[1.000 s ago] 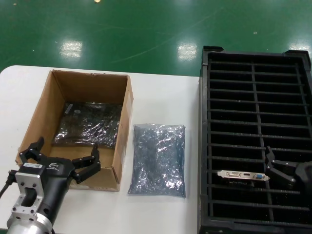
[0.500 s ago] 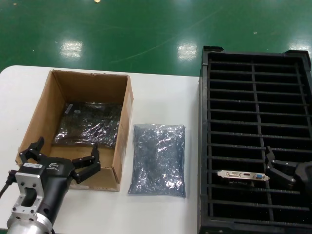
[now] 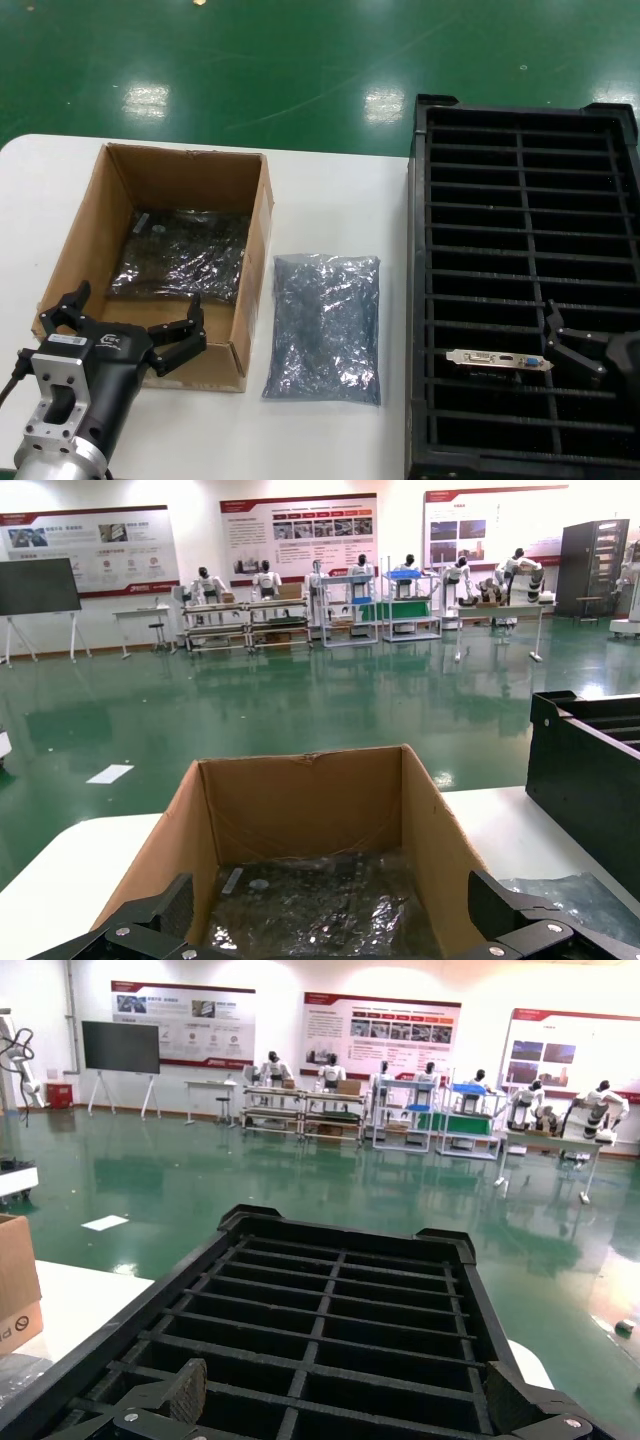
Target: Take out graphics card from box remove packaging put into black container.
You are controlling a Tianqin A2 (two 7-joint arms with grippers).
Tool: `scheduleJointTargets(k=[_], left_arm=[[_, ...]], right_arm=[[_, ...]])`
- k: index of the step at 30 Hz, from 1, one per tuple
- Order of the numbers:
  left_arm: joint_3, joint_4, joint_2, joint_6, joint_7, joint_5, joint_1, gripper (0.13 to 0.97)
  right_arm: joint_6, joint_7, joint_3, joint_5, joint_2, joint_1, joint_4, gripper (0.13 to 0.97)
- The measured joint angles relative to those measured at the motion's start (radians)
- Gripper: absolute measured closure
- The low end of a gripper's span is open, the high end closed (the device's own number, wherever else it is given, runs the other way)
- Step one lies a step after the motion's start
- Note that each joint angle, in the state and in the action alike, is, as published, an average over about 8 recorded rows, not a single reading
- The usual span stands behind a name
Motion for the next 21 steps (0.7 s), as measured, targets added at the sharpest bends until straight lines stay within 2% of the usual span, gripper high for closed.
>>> scheduleJointTargets(k=[21], left_arm=[[0.0, 0.0, 0.0, 0.0, 0.0, 0.0, 0.0, 0.132]], right_arm=[[0.0, 0.0, 0.0, 0.0, 0.0, 0.0, 0.0, 0.129]])
